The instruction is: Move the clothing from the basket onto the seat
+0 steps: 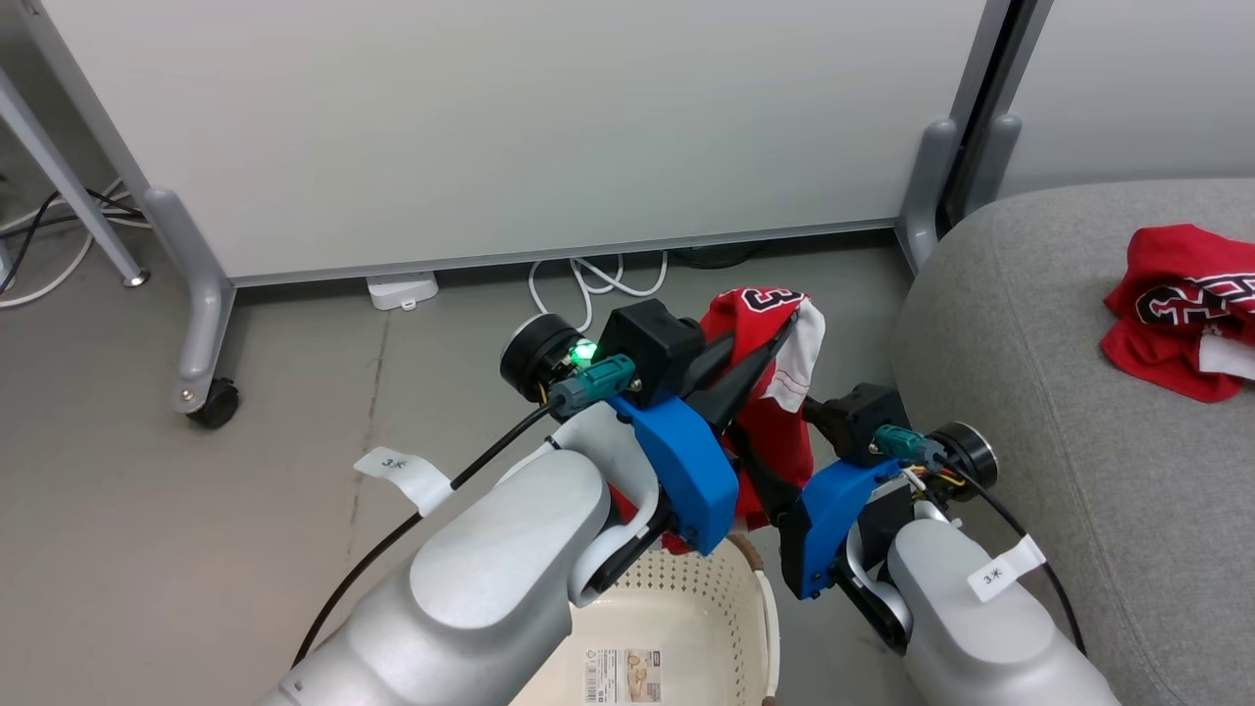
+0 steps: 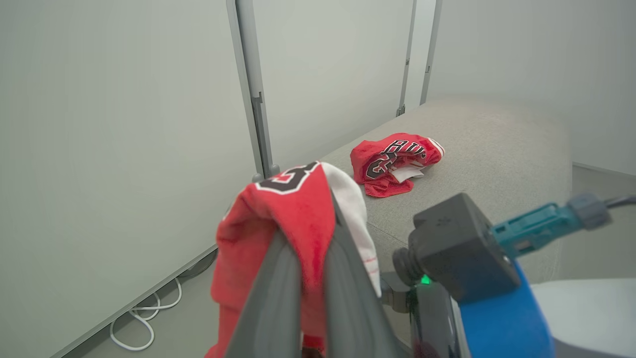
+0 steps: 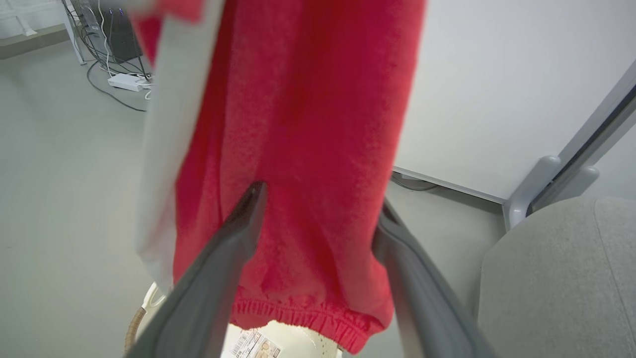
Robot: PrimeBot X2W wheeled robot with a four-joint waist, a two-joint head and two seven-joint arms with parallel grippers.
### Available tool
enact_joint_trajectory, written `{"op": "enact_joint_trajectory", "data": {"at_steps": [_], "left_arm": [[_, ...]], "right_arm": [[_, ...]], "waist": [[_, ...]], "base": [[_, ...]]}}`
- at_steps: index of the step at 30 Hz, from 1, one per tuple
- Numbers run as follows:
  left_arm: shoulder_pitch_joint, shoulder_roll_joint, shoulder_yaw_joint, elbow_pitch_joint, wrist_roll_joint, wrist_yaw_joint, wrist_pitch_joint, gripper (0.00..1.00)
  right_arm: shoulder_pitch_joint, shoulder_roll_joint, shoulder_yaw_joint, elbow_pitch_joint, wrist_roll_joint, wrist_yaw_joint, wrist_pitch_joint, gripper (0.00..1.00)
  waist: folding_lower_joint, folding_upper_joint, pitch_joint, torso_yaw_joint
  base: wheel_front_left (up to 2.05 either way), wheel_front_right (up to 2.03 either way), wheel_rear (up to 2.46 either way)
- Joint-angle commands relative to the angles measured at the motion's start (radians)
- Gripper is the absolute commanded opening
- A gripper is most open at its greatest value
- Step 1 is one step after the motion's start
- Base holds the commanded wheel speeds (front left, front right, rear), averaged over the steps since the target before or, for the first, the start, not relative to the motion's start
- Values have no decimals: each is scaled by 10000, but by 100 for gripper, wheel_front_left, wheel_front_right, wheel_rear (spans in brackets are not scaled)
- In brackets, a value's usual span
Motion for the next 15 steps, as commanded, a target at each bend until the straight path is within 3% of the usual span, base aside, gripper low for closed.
{"op": "enact_joint_trajectory", "data": {"at_steps": [1, 2, 3, 4, 15], "left_arm": [[-50, 10, 8, 1, -10, -43, -13, 0], [-36, 12, 1, 9, -27, -44, -17, 0], [-21, 17, -7, 14, -43, -44, -20, 0], [-5, 19, -14, 23, -59, -41, -24, 0], [76, 88, -48, 93, -185, 50, -59, 0]], "right_arm": [[-174, -9, 72, 98, 108, 5, -77, 82], [-213, -9, 162, 177, 224, 5, -119, 60], [-257, -9, 247, 267, 331, 5, -165, 23], [-293, -9, 300, 329, 445, 5, -258, 0], [-528, -9, 600, 858, 1189, 5, -786, 0]], "waist": [[0, -1, -11, -10], [0, -1, -28, -17], [0, -1, -45, -27], [0, -1, -61, -42], [0, -1, -199, -190]], "base": [[0, 0, 0], [0, 0, 0], [0, 0, 0], [0, 0, 0], [0, 0, 0]]}}
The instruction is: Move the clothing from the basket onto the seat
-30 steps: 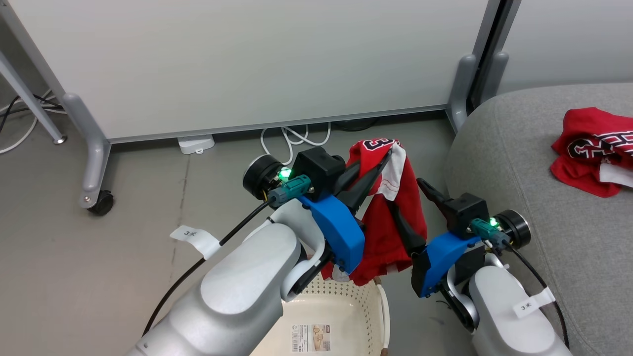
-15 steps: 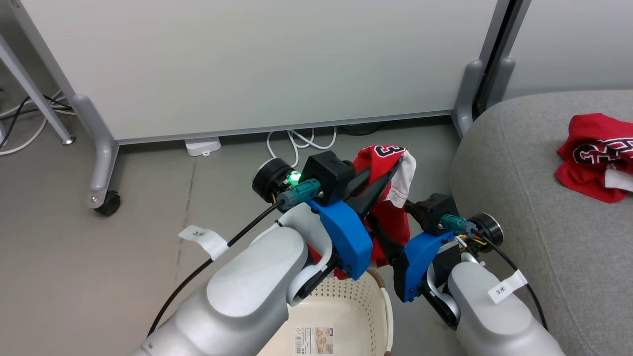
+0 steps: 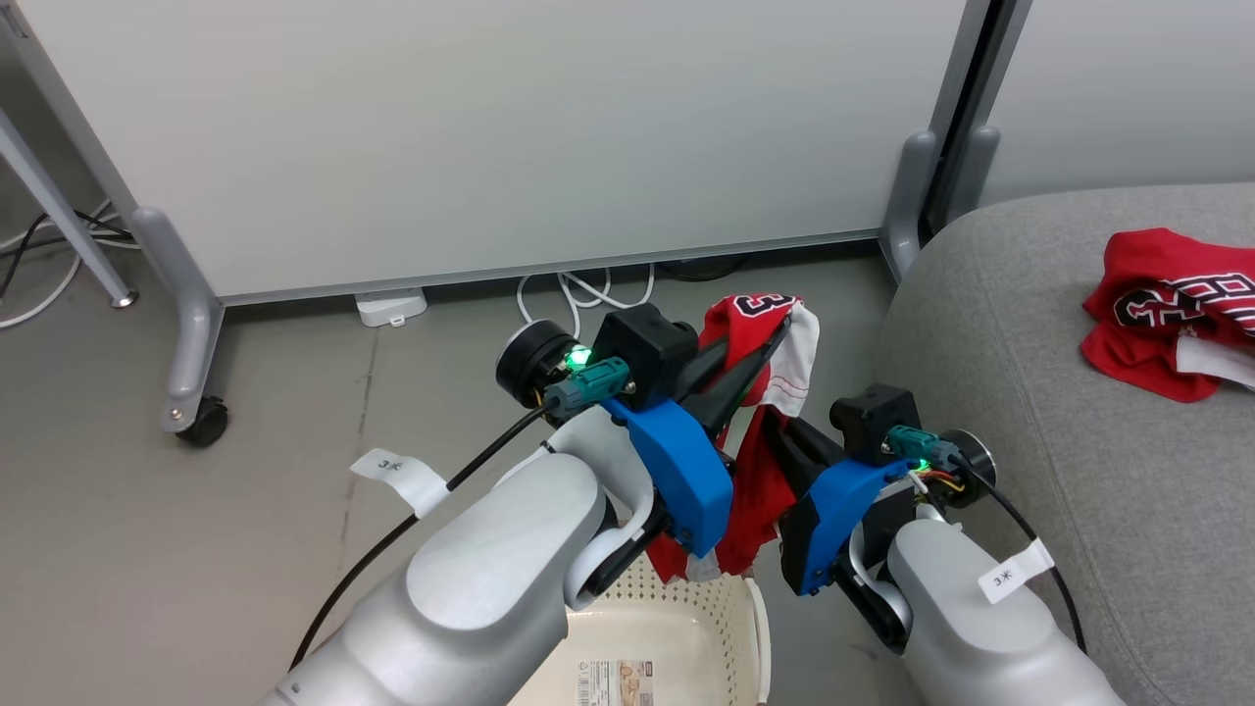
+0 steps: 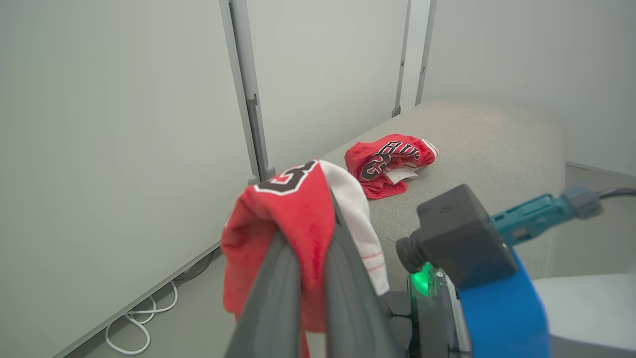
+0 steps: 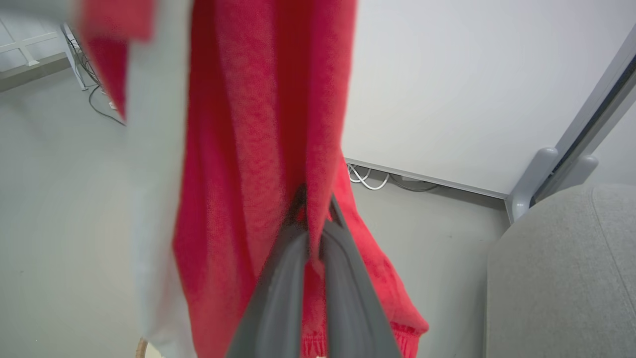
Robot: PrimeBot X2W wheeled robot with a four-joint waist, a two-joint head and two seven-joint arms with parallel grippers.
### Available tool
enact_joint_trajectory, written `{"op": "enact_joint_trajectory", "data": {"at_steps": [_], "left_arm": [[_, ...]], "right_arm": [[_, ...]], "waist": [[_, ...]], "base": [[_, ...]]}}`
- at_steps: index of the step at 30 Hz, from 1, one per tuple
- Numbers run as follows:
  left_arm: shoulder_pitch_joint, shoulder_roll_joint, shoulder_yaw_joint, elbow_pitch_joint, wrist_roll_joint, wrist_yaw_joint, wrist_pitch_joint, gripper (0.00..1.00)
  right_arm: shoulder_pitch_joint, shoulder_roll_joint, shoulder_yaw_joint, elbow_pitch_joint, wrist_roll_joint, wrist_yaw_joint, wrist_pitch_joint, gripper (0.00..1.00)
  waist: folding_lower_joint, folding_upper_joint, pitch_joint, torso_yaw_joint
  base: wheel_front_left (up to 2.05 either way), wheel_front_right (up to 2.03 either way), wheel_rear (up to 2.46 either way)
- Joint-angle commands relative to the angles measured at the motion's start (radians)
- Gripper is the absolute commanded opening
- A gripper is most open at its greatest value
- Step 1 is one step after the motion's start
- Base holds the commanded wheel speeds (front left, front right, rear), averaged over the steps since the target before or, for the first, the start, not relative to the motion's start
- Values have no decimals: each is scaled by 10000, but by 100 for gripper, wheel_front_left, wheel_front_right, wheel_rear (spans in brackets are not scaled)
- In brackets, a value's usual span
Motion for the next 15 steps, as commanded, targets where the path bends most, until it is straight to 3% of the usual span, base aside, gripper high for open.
{"op": "enact_joint_trajectory", "data": {"at_steps": [1, 8, 9, 10, 11, 12, 15], "left_arm": [[33, 59, 1, 15, -63, 22, -53, 0], [98, 121, -26, 38, -84, 88, -116, 3], [104, 139, -34, 35, -75, 90, -135, 29], [118, 157, -43, 37, -52, 92, -176, 47], [157, 174, -59, 39, -31, 93, -227, 91], [231, 190, -88, 85, -38, 113, -216, 100], [367, 251, -156, 127, -53, 109, -262, 100]], "right_arm": [[-192, -12, 16, 53, 102, 5, -73, 0], [-368, -10, -162, 253, 195, 5, -257, 0], [-385, -10, -208, 270, 206, 5, -284, 0], [-405, -10, -239, 285, 211, 5, -312, 0], [-423, -10, -264, 296, 207, 5, -319, 0], [-440, -10, -298, 309, 202, 5, -340, 0], [-477, -10, -441, 325, 146, 5, -363, 0]], "waist": [[0, 0, 3, -12], [0, 0, 33, -69], [0, 0, 34, -75], [0, 0, 29, -79], [0, 0, 23, -81], [0, 0, 12, -83], [0, 0, -17, -77]], "base": [[0, 0, 0], [0, 0, 0], [0, 0, 0], [0, 0, 0], [0, 0, 0], [0, 0, 0], [0, 0, 0]]}}
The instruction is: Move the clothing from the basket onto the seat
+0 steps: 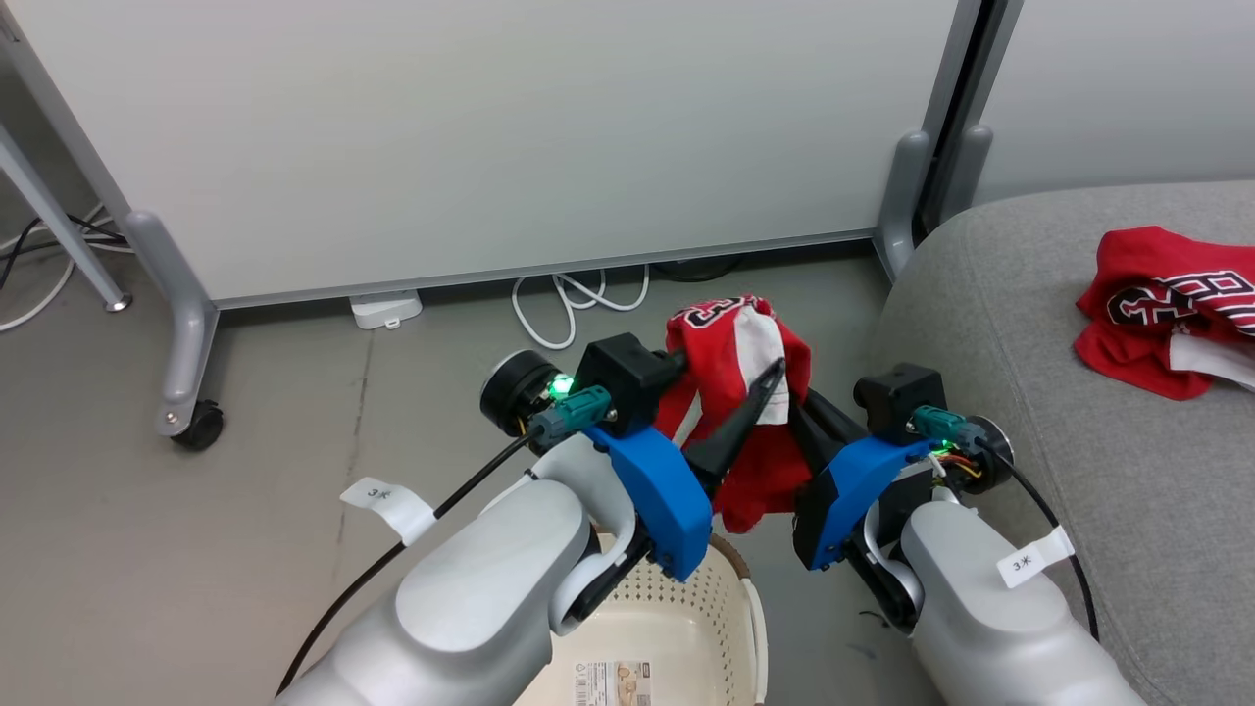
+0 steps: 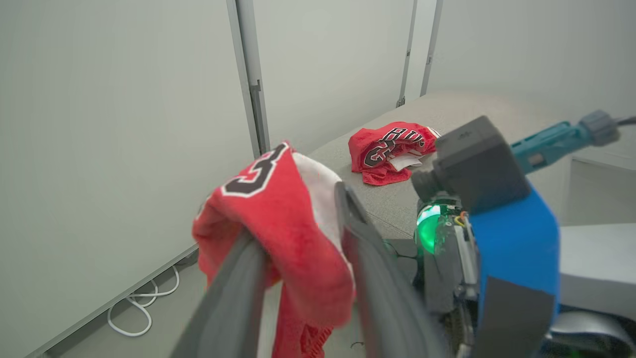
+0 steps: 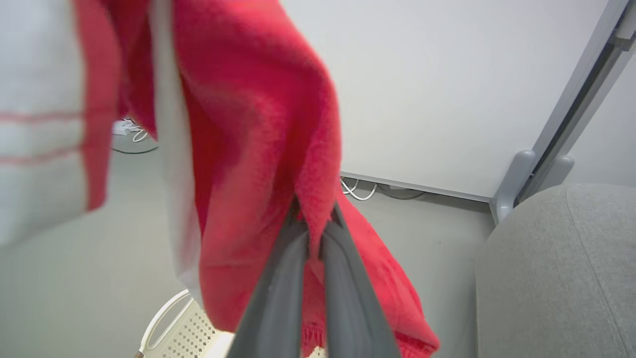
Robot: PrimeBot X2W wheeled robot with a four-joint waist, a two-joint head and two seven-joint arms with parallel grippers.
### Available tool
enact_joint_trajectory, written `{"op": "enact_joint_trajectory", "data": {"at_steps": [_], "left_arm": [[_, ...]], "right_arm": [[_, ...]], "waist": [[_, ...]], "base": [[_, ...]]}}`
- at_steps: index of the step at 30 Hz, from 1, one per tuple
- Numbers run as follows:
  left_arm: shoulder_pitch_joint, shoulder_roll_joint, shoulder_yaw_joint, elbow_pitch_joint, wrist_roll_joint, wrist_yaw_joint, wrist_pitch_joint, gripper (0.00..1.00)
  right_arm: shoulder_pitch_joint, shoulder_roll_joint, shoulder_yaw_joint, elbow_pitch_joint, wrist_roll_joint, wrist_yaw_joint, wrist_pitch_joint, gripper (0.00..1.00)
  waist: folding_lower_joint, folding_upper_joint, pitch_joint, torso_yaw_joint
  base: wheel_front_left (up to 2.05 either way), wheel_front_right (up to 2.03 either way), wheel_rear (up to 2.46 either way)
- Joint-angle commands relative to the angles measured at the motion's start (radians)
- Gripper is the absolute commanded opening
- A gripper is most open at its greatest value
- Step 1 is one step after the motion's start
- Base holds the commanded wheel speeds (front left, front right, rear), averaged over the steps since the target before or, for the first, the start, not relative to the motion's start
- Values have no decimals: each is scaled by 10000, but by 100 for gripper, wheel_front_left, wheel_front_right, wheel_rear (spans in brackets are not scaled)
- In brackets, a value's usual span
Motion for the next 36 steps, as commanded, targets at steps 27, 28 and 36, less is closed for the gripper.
{"op": "enact_joint_trajectory", "data": {"at_steps": [27, 28, 36], "left_arm": [[4383, 1458, 3300, -2145, 1383, 713, -1647, 100], [4627, 1426, 3591, -2284, 1563, 728, -1646, 100], [5933, 1092, 5346, -2909, 2694, 584, -1649, 100]], "right_arm": [[409, -9, -2071, -1272, -1353, 5, -90, 0], [444, -9, -2092, -1313, -1365, 5, -88, 0], [587, -10, -2168, -1494, -1491, 5, -87, 0]], "waist": [[0, 0, 30, -73], [0, 0, 28, -109], [0, 0, 27, -455]], "base": [[0, 0, 0], [0, 0, 0], [0, 0, 0]]}}
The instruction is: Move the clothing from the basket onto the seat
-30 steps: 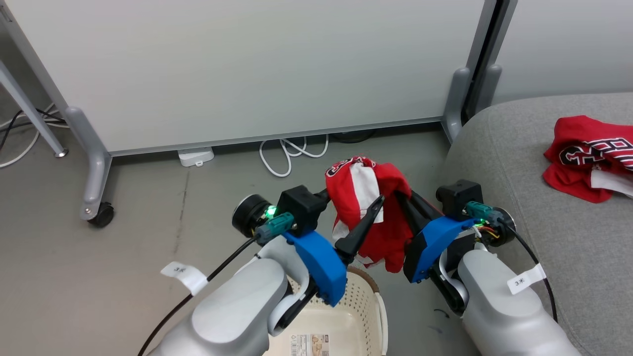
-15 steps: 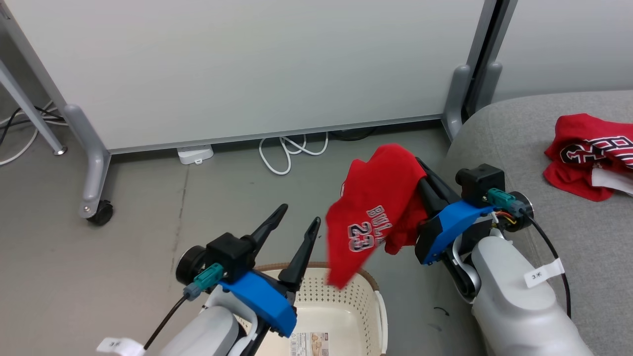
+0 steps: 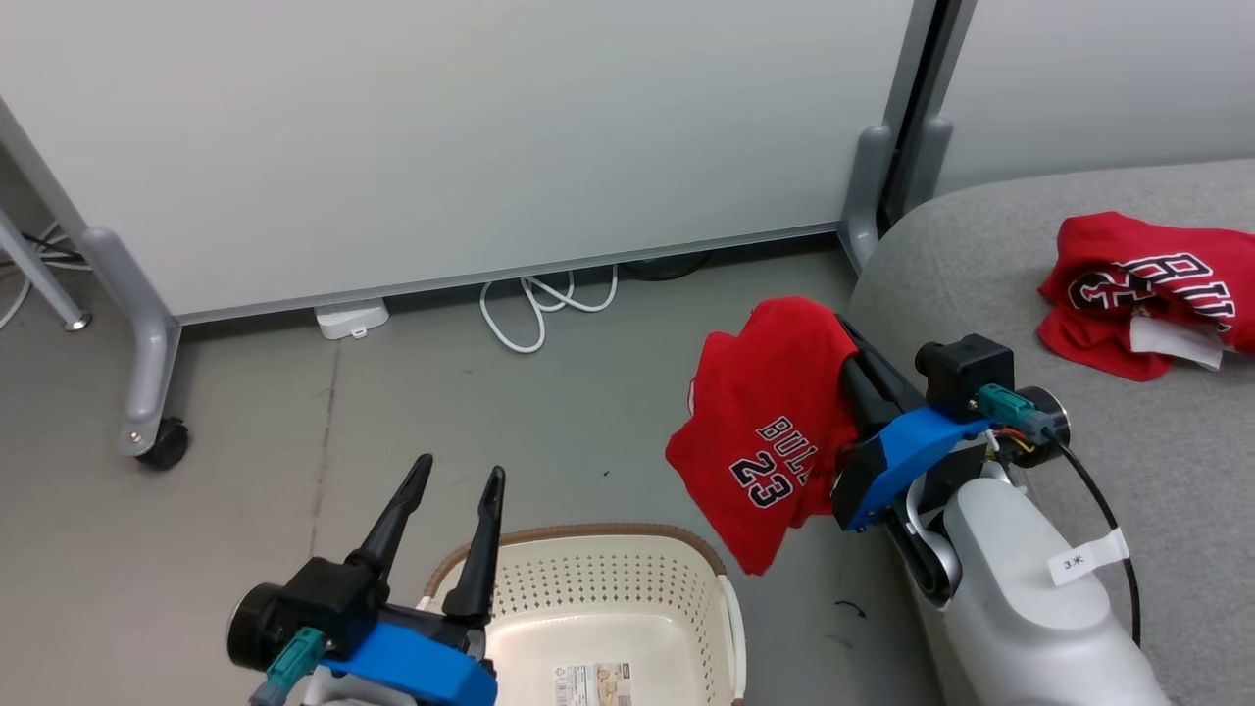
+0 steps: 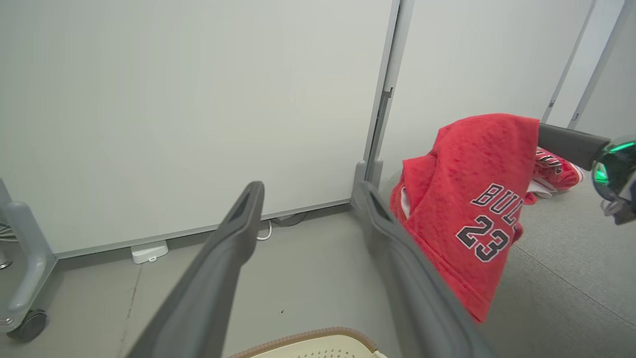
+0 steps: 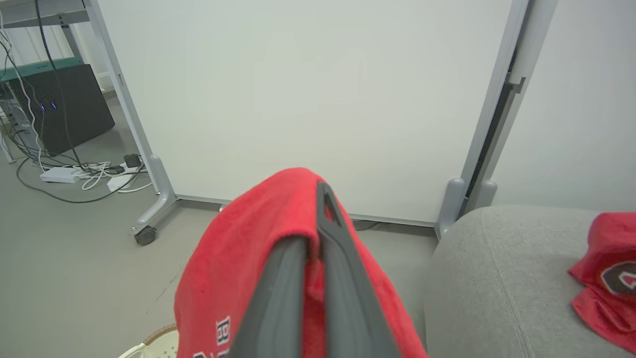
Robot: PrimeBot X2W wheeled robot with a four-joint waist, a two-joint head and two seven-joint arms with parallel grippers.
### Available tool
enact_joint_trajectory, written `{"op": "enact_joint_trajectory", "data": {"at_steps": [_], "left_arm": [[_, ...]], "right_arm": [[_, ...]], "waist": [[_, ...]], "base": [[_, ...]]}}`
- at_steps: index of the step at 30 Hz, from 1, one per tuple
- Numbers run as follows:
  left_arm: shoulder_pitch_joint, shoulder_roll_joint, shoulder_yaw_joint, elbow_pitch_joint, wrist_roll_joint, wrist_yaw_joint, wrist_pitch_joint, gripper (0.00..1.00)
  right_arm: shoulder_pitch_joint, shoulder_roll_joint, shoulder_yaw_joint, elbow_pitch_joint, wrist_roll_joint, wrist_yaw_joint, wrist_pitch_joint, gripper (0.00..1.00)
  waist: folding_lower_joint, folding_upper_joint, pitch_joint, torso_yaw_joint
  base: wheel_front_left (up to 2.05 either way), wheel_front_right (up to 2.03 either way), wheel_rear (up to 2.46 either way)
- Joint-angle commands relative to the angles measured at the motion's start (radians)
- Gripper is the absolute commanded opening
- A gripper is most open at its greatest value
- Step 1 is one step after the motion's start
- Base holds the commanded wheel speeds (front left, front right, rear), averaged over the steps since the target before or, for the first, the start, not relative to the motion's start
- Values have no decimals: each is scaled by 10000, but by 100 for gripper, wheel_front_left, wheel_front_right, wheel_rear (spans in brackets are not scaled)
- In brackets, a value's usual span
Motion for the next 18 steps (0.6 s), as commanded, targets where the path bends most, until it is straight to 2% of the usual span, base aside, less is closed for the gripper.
{"op": "enact_joint_trajectory", "data": {"at_steps": [1, 10, 17, 18], "left_arm": [[58, 0, 95, -65, 96, -26, -45, 100], [770, -422, 1297, -193, 964, -497, -46, 100], [739, -776, 1512, -308, 1436, -745, -46, 100], [655, -796, 1517, -361, 1541, -798, -46, 100]], "right_arm": [[113, -12, 1, -55, -18, 5, -36, 0], [216, -9, -45, -304, -54, 5, 4, 0], [318, -9, -79, -498, -74, 5, 18, 0], [322, -12, -78, -573, -41, 5, 19, 0]], "waist": [[0, 0, 11, -83], [0, 0, 201, -903], [0, 0, 346, -1858], [0, 0, 391, -2177]], "base": [[0, 0, 0], [0, 0, 0], [0, 0, 0], [0, 0, 0]]}}
